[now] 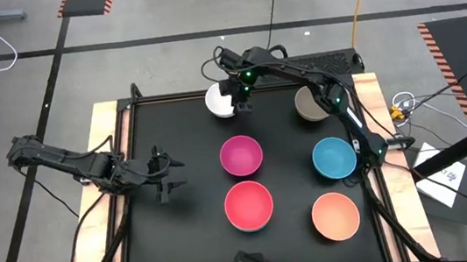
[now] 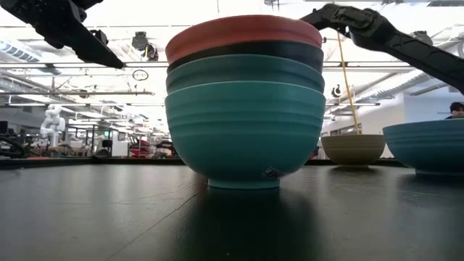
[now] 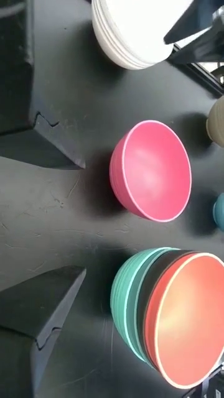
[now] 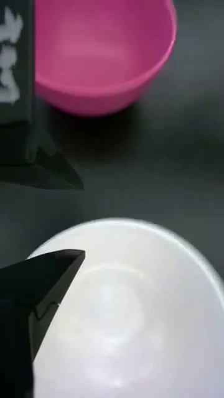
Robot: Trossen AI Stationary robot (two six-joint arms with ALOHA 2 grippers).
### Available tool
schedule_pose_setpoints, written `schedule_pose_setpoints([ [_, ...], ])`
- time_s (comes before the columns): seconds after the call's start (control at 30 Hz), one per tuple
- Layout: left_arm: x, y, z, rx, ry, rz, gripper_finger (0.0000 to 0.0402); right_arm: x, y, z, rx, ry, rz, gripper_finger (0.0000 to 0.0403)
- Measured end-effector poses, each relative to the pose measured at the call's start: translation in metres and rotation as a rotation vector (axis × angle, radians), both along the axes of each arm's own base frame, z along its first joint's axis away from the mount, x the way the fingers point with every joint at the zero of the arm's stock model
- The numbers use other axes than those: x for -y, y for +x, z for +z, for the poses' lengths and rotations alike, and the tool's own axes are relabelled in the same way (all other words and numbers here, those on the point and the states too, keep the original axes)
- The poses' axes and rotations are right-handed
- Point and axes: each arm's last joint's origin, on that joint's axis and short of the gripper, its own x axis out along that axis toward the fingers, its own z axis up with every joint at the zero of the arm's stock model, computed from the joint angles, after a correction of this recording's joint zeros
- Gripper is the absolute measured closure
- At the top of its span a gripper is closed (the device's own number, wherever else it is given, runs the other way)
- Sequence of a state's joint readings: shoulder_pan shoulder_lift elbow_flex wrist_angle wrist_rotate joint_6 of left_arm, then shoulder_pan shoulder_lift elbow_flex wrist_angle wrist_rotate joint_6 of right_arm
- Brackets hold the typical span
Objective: Nest bowls inside each other
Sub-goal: Stack the white bowl on the orange bowl
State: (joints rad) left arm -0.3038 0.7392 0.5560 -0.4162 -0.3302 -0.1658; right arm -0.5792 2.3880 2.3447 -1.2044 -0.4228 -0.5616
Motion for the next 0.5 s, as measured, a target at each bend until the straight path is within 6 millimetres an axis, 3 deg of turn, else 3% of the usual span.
schedule_pose_setpoints([
  [0.13,0.000,-0.001,-0.008,-0.024,0.011,-0.005,0.0133,0.004,0.001,-0.034,-0.106,0.058,-0.025,0.0243],
  [0.23,0.000,-0.001,-0.014,-0.036,0.015,-0.005,0.0133,0.007,0.000,-0.048,-0.155,0.066,-0.026,0.0243],
  [0.37,0.000,-0.001,-0.017,-0.034,0.011,-0.009,0.0133,0.010,0.002,-0.050,-0.146,0.031,-0.015,0.0243],
  [0.5,0.000,-0.001,-0.016,-0.029,0.011,-0.011,0.0133,0.011,0.002,-0.039,-0.104,0.000,-0.009,0.0248],
])
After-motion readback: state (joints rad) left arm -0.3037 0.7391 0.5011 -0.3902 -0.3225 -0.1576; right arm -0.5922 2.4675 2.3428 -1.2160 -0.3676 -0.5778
